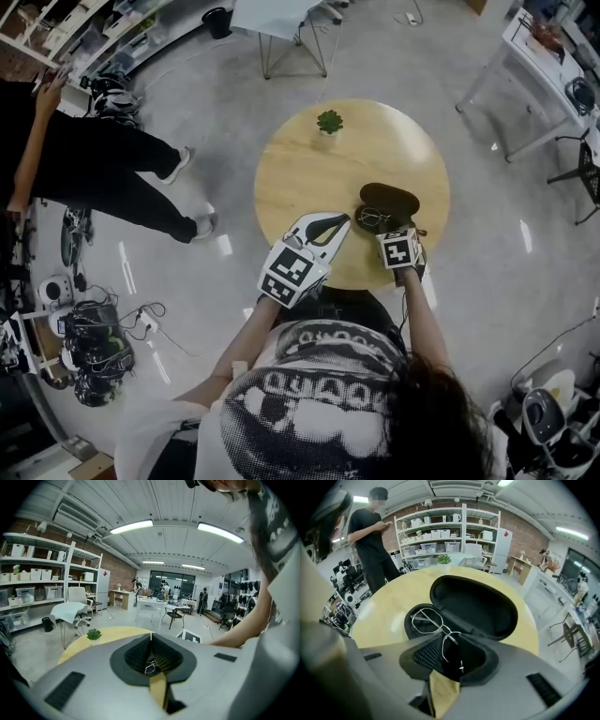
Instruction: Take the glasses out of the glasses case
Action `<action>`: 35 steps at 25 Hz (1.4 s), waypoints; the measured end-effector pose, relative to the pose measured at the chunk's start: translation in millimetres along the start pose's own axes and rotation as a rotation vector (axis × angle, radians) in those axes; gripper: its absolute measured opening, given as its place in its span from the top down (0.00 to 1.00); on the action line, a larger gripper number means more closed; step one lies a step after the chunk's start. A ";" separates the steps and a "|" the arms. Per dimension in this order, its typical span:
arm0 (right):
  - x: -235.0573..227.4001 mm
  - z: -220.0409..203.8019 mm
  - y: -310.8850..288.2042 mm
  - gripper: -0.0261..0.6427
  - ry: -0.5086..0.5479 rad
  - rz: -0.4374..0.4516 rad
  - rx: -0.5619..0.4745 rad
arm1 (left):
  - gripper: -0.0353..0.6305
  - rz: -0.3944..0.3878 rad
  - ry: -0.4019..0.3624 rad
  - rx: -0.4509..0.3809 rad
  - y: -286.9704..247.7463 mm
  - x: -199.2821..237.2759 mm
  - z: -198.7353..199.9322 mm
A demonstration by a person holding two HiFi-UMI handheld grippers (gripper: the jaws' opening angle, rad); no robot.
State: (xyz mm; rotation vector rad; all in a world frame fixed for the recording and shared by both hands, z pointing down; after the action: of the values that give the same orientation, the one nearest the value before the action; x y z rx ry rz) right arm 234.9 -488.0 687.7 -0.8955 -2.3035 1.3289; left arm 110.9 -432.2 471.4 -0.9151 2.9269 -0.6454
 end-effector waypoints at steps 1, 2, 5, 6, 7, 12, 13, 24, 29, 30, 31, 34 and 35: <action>1.2 0.2 -0.3 0.80 0.014 -0.007 0.007 | 0.92 0.002 0.001 0.001 -1.4 -0.1 -0.6; 2.3 0.4 -0.6 0.81 0.026 -0.011 0.016 | 0.92 0.004 0.000 0.002 -3.3 -0.3 -0.8; 0.9 0.9 -2.7 0.81 0.044 -0.022 0.028 | 0.92 0.003 -0.003 0.000 -10.1 -2.0 -0.8; 0.2 1.0 -3.0 0.81 0.043 -0.025 0.024 | 0.92 0.000 -0.003 0.001 -11.6 -2.9 -1.2; 1.1 1.1 -3.1 0.81 0.038 -0.025 0.016 | 0.92 -0.003 -0.004 0.004 -11.7 -3.7 -1.6; 7.8 -4.0 -1.1 0.93 -0.105 0.023 -0.053 | 0.92 0.006 -0.006 0.021 -12.1 -8.1 -1.7; 4.2 -5.6 -1.1 0.94 -0.140 0.031 -0.064 | 0.92 0.006 -0.004 0.020 -13.9 -10.0 -1.4; 6.1 10.4 15.8 0.94 -0.188 0.089 -0.175 | 0.92 0.033 0.013 0.028 -10.9 0.7 -11.4; 2.6 29.5 37.4 0.94 -0.159 0.116 -0.248 | 0.92 0.050 0.023 0.040 -11.0 1.9 -10.8; 1.5 34.3 41.4 0.94 -0.155 0.119 -0.264 | 0.92 0.052 0.020 0.043 -11.9 2.8 -9.5; 0.6 37.9 45.5 0.94 -0.152 0.122 -0.279 | 0.92 0.053 0.020 0.045 -12.8 3.1 -8.4; 2.2 44.6 56.3 0.94 -0.152 0.140 -0.319 | 0.92 0.057 0.035 0.044 -11.6 3.0 -9.1; 5.2 47.4 59.9 0.94 -0.149 0.147 -0.330 | 0.92 0.061 0.038 0.047 -9.5 3.7 -10.1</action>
State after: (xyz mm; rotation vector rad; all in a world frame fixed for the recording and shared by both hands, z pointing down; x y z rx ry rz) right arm 225.4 -493.5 611.9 -1.1202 -2.6709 1.1212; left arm 111.7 -437.4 484.6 -0.8156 2.9462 -0.7324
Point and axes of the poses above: the fingertips, and each gripper's own axes: y backward along the fingers, x to its left, z out of its top, the point moved 2 cm from there along y, backward along the fingers, and after that the axes turned 3 degrees about z, right-handed, at the moved point
